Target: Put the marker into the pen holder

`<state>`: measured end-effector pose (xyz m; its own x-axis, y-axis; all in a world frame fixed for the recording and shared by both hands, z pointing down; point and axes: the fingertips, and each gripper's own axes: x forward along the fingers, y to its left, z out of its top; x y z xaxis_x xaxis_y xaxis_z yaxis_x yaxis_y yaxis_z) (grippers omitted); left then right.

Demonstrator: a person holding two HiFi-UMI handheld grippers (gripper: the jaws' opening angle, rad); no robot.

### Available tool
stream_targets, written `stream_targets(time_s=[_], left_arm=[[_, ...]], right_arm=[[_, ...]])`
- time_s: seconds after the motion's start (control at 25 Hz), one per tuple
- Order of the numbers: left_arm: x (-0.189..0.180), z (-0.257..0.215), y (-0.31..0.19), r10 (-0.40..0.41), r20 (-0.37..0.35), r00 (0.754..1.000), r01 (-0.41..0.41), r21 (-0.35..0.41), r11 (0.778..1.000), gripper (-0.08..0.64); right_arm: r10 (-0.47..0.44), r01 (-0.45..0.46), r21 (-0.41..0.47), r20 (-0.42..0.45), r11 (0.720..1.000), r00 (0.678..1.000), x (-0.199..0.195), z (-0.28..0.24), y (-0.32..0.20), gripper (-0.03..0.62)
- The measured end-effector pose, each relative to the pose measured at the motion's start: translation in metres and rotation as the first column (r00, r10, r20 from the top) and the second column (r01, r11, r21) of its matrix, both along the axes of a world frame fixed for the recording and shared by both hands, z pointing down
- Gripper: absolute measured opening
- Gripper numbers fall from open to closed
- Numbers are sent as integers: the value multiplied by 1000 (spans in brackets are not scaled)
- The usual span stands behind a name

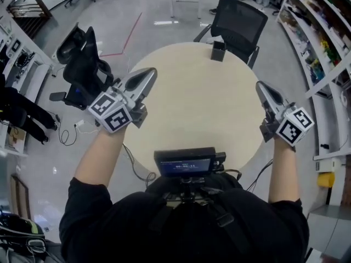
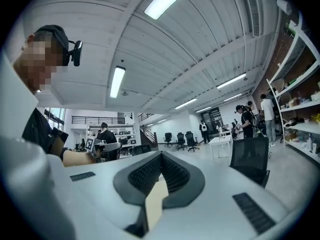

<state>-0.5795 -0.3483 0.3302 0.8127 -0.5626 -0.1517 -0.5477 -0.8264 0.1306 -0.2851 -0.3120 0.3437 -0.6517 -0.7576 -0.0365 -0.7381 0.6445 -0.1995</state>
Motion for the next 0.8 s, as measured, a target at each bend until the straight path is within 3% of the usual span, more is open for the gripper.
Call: stream_targets(time_s=[0.2, 0.4, 0.56, 0.8], left_arm=[[0, -4, 70, -64, -22, 998, 64, 5, 998, 0], [32, 13, 123, -140, -82, 987, 137, -31, 990, 0], [71, 31, 141, -162, -92, 983, 153, -93, 984, 0], [72, 42, 153, -197, -83, 977, 186, -124, 975, 0]], right_arm=[[-57, 57, 28, 9, 998, 998, 6, -22, 27, 3], [-119, 119, 14, -5, 993, 993, 35, -11, 48, 3], [-173, 173, -5, 5, 985, 985, 58, 1, 54, 3], [-227, 227, -36, 15, 973, 974, 53, 25, 59, 3]])
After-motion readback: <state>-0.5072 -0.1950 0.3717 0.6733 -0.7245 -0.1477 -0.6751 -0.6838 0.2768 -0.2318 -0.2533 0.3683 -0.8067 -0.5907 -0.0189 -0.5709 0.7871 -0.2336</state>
